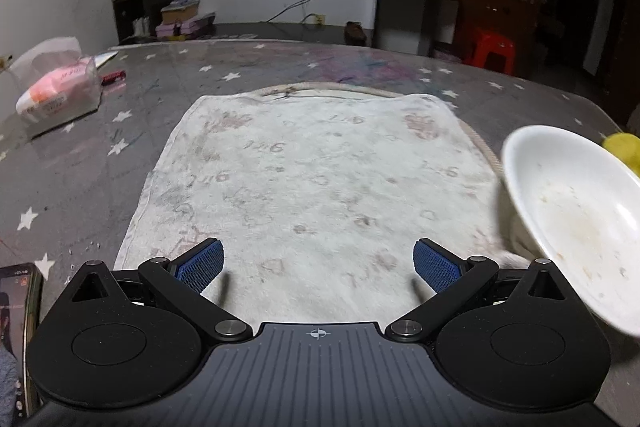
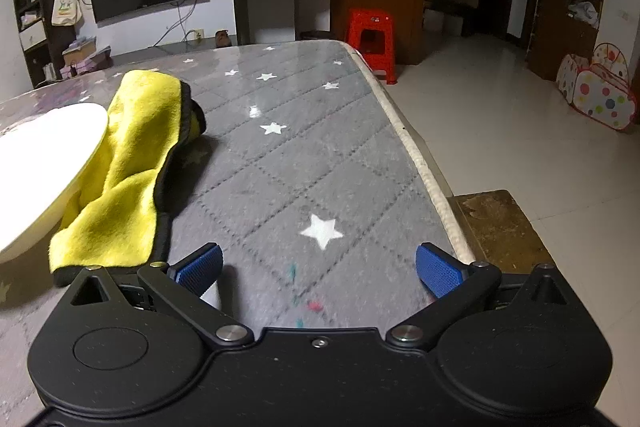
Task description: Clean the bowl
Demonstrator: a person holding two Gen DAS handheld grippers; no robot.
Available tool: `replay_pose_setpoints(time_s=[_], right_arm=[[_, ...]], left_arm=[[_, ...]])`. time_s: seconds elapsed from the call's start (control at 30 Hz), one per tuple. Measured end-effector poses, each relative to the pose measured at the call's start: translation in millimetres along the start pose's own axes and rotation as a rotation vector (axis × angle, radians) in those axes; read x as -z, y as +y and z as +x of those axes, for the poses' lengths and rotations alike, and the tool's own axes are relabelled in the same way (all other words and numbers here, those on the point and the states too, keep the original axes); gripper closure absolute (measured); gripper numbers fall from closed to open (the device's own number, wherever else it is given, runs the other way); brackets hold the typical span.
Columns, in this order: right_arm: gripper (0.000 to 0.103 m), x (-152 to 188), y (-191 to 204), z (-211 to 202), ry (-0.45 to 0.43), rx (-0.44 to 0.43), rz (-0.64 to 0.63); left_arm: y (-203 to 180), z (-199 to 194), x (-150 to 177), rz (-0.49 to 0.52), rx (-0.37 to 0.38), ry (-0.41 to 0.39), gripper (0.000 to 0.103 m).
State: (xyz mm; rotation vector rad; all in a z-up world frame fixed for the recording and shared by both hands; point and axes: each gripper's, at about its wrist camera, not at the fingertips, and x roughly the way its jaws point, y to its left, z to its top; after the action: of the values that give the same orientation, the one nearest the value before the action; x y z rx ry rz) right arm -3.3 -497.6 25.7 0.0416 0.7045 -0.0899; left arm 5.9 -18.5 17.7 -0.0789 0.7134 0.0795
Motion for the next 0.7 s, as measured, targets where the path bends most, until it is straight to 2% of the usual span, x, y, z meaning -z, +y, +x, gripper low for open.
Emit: replay_pose_setpoints(time_s=[0.17,0.7], right_arm=[[0.000,-5,-1,8,-0.012,-0.001,-0.004],[0.000,-8,-2,11,-0.023,-0.017,-0.006]], left_arm=[[4,12,4,0.037,0.003,-0.002,0.001],[9,20,5,0.064,0.020,-0.011,0.000]])
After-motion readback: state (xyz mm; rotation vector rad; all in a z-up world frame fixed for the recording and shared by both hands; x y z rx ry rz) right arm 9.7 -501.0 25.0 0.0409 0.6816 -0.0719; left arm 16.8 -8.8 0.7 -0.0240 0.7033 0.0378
